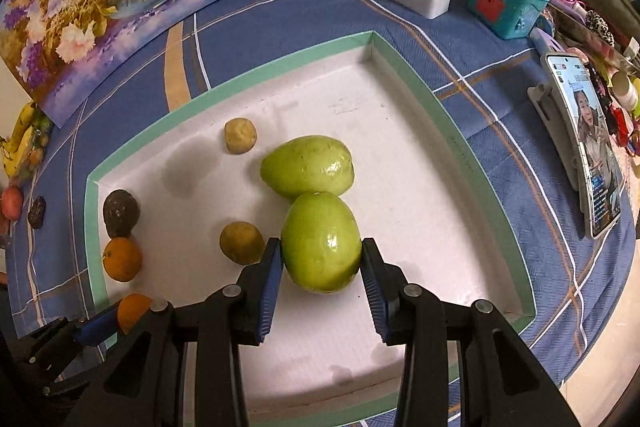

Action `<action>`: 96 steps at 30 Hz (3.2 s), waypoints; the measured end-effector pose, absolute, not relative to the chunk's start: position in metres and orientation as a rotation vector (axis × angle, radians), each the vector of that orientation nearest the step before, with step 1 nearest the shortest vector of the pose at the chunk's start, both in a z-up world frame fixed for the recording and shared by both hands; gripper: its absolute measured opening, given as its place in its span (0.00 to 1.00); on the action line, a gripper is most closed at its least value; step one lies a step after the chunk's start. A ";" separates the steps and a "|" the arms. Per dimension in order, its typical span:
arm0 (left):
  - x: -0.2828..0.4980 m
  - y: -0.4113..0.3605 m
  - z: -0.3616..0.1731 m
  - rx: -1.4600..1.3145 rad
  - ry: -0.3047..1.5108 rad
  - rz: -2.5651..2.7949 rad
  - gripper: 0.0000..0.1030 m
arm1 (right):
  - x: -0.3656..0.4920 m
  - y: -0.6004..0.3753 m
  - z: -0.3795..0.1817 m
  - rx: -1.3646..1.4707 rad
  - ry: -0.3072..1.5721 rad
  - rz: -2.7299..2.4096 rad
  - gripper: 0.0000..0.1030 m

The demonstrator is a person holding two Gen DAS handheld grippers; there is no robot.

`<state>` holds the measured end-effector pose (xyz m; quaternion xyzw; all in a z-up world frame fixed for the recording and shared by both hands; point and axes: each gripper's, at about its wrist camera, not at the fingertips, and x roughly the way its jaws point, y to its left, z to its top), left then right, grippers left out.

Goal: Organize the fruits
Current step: 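Carry the tangerine in the left tool while the right tool carries the pear over the tray, then open the right tool releasing the pear while the left tool releases the tangerine into the tray, then move both open tools back toward the last tangerine on the tablecloth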

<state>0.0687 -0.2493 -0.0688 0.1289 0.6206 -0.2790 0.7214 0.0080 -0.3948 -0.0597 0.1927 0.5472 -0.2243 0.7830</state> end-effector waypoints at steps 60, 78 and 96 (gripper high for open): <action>0.138 -0.107 -0.024 -0.087 1.262 -0.292 0.64 | 0.019 -0.369 -0.028 0.344 1.076 -0.401 0.57; 0.126 -0.041 -0.018 -0.095 1.140 -0.065 0.93 | 0.035 -0.306 -0.021 0.213 1.011 -0.203 0.92; 0.083 -0.003 -0.015 -0.213 1.099 -0.055 1.00 | 0.033 -0.263 -0.018 0.152 1.039 -0.087 0.92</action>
